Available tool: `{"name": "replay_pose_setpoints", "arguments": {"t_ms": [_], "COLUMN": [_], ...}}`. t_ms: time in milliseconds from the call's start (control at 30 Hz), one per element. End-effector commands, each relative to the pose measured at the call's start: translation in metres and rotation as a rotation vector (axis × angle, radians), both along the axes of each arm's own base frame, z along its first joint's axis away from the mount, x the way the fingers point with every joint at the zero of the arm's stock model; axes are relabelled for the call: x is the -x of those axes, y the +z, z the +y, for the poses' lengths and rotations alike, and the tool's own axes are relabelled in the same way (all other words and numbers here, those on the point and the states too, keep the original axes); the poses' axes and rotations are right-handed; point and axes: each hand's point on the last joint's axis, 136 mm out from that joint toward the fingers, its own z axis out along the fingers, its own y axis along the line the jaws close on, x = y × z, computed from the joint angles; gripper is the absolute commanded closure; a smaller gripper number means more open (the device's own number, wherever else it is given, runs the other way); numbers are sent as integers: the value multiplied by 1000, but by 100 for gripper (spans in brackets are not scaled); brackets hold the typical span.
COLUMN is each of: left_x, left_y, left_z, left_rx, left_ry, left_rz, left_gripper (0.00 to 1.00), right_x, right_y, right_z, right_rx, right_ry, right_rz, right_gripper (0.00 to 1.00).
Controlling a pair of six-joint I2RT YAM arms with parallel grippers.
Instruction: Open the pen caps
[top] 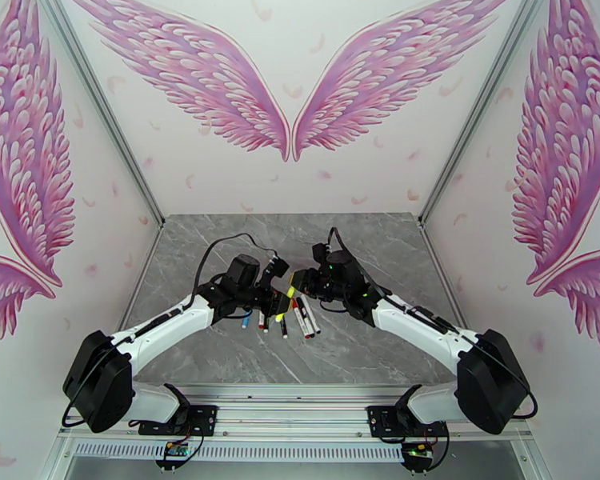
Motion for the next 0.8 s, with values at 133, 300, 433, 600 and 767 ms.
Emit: {"name": "replay_pose_setpoints", "arguments": {"t_ms": [133, 300, 433, 600, 767], "left_x": [6, 11, 14, 23, 35], "left_y": [-5, -10, -12, -11, -21], "left_z": [6, -3, -13, -26, -33], "left_rx": [-78, -114, -119, -118, -139], "left_ry": [0, -13, -33, -66, -108], "left_rz": [-47, -68, -68, -84, -53], "left_gripper": [95, 96, 96, 98, 100], "right_x": [-11, -16, -20, -28, -37], "right_y": [19, 30, 38, 44, 47], "right_z": [-19, -30, -41, -58, -73], "right_rx": [3, 18, 20, 18, 22], "right_ry": [-57, -90, -126, -177, -217], "right_rz": [-64, -121, -158, -172, -180], "right_gripper": [91, 92, 92, 92, 92]}}
